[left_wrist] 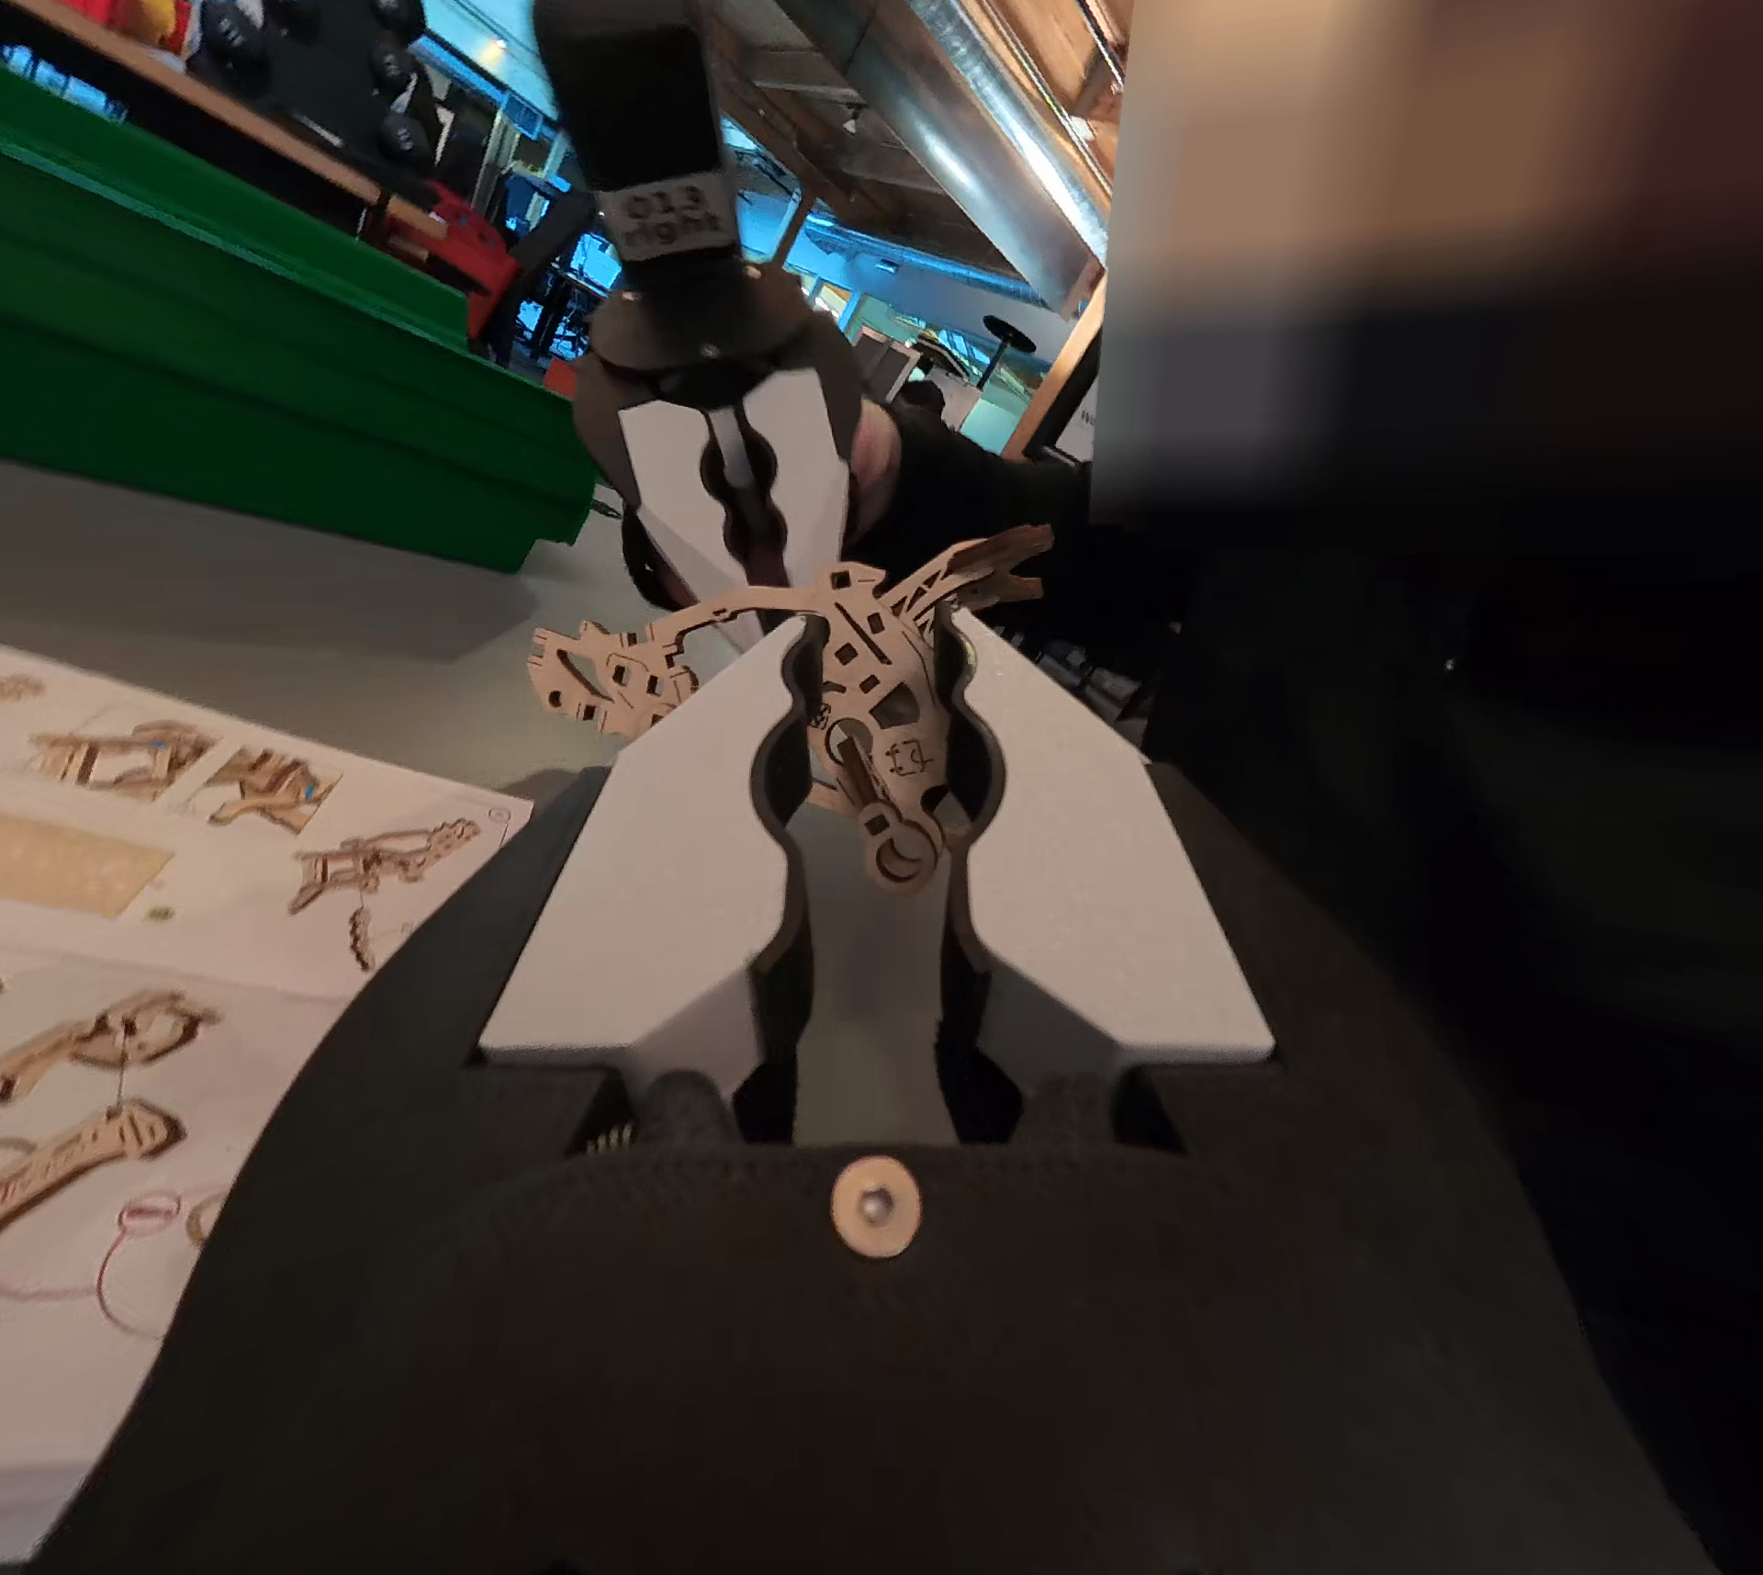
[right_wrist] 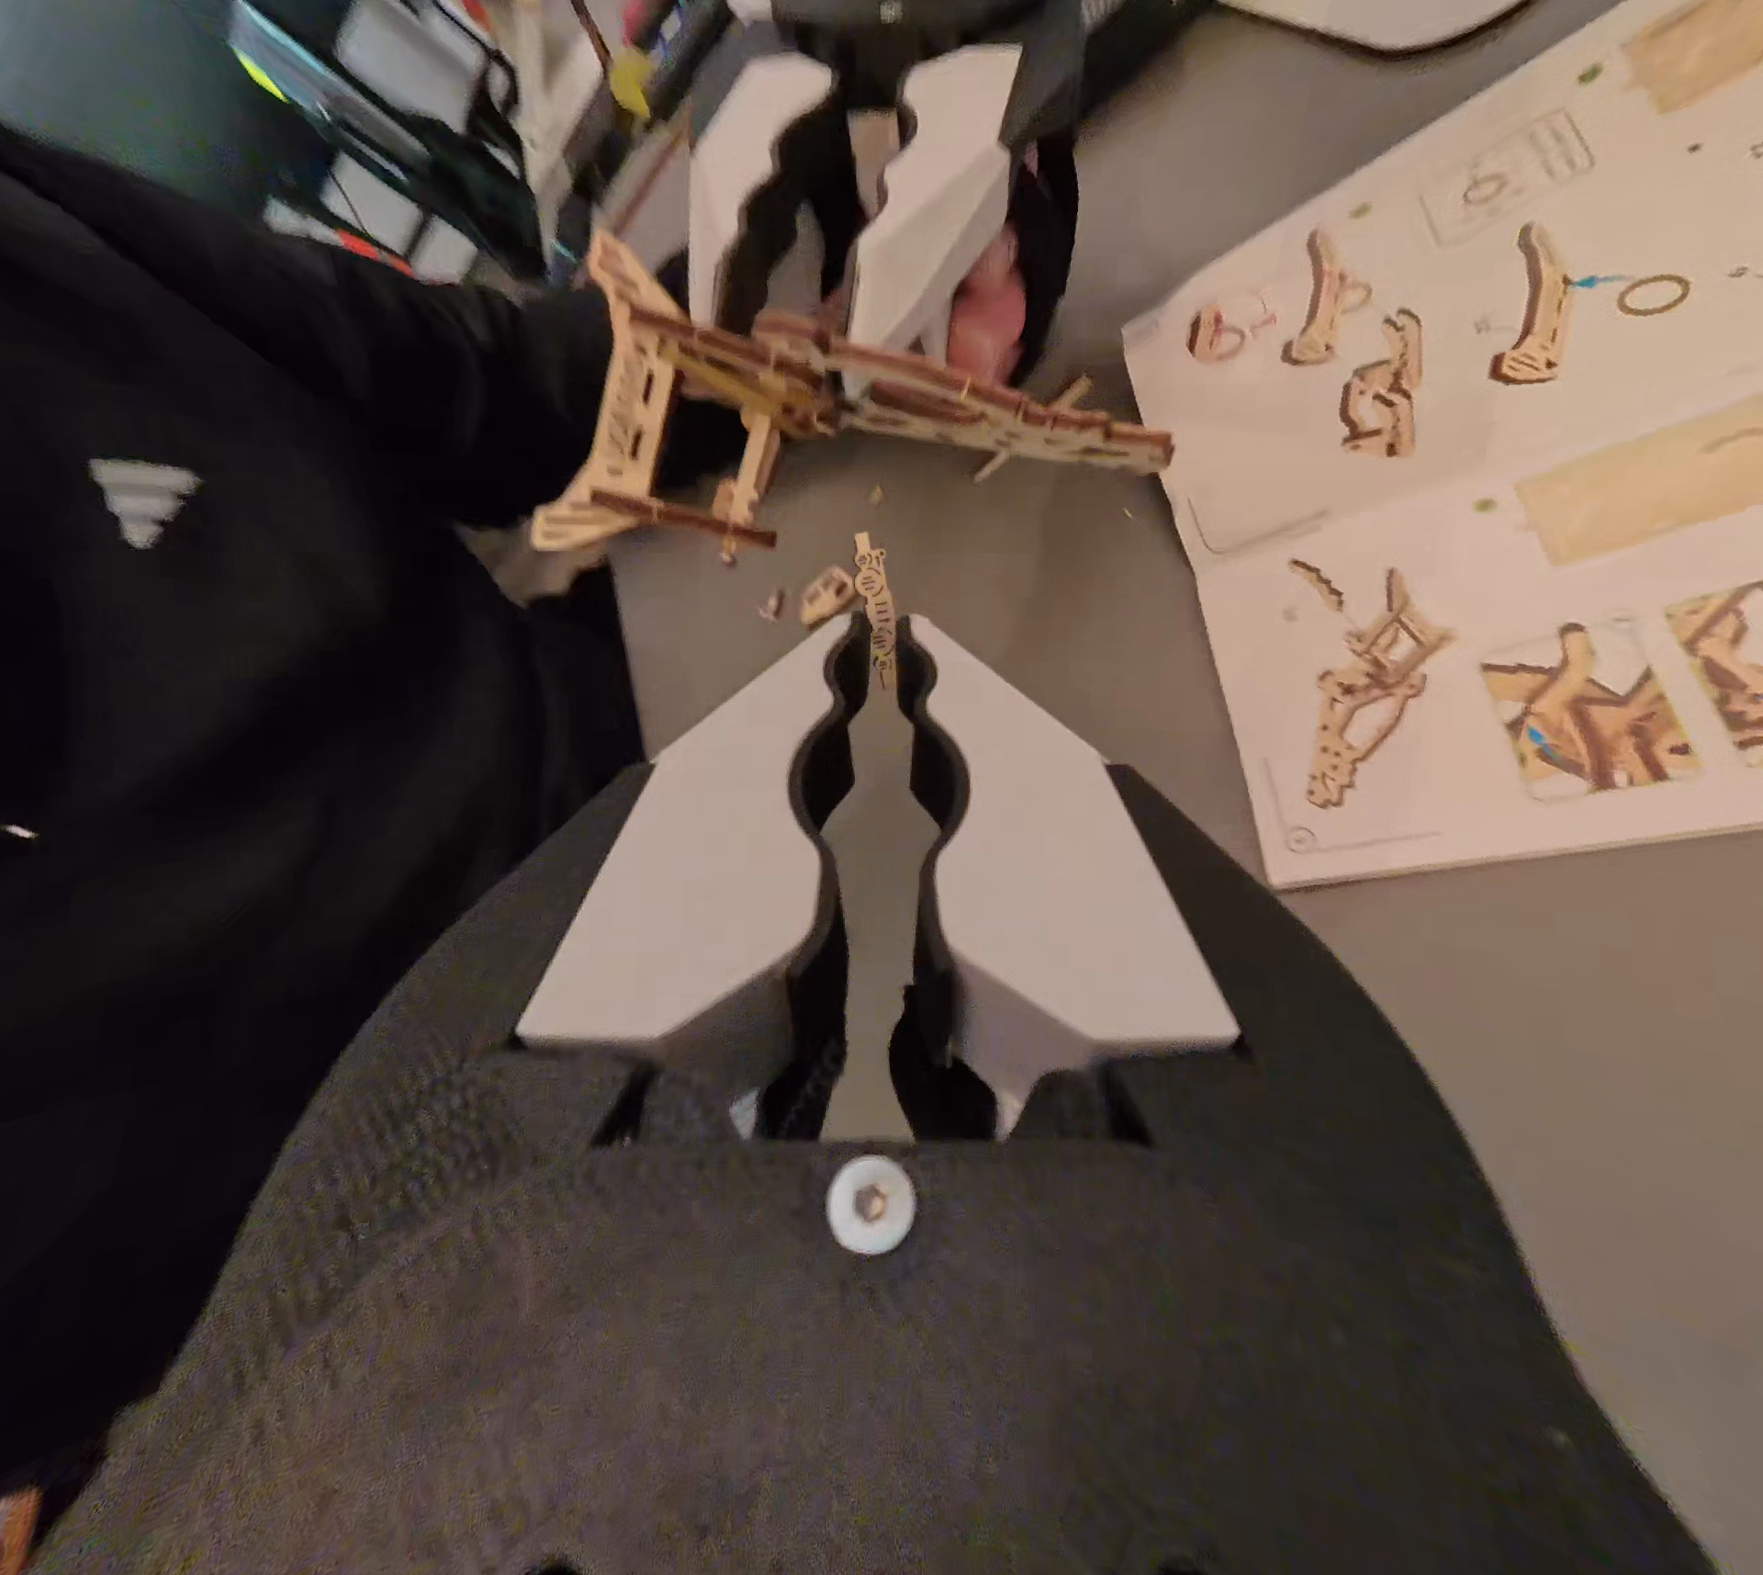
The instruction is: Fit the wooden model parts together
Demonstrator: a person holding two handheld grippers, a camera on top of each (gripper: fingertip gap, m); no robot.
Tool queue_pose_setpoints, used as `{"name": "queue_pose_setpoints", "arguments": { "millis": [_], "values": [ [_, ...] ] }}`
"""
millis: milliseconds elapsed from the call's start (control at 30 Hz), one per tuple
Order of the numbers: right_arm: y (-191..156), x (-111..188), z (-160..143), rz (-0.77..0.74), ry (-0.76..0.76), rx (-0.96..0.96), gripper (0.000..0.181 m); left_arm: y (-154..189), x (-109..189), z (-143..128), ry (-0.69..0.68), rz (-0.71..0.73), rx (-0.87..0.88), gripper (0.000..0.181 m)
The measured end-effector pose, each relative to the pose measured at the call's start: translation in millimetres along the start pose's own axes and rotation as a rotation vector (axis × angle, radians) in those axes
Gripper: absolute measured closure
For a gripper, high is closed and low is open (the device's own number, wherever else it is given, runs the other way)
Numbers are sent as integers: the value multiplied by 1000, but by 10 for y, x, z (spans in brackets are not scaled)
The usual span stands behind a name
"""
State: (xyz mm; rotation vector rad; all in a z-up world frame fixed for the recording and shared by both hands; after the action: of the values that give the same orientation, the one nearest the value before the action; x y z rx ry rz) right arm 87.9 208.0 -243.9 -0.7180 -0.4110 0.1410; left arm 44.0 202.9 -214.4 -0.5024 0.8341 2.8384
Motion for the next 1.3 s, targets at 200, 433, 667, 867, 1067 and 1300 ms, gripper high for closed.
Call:
{"name": "queue_pose_setpoints", "arguments": {
  "millis": [200,433,667,867,1067,1300],
  "values": [
    [-269,-16,212,136,85,-146,179,104,-22,-9,-43,-31,-128,161],
    [-425,-113,169,280,61,-267,179,249,-115,-79,-146,-47,-364,161],
    [-569,-120,146,398,73,-300,179,336,-155,-201,-335,-36,-609,163],
    [-587,-118,103,384,31,-290,179,328,-204,-258,-399,-10,-709,163],
    [-546,-25,25,336,-14,-287,179,285,-251,-291,-526,31,-838,163],
    [-469,46,10,291,-51,-269,179,256,-262,-283,-614,56,-934,163]
  ]
}}
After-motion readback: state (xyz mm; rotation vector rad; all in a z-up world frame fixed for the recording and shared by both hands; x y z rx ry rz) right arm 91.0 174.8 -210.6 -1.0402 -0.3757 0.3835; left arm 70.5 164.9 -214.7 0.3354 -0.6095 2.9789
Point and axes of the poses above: each gripper's, where its closed fingertips meet, x back along the fingers, z out of its top, y = z × x across the jaws, the point moved 1 cm from there along x, back along the fingers, and after that the axes turned 9 degrees about y, right-handed, at the moved point
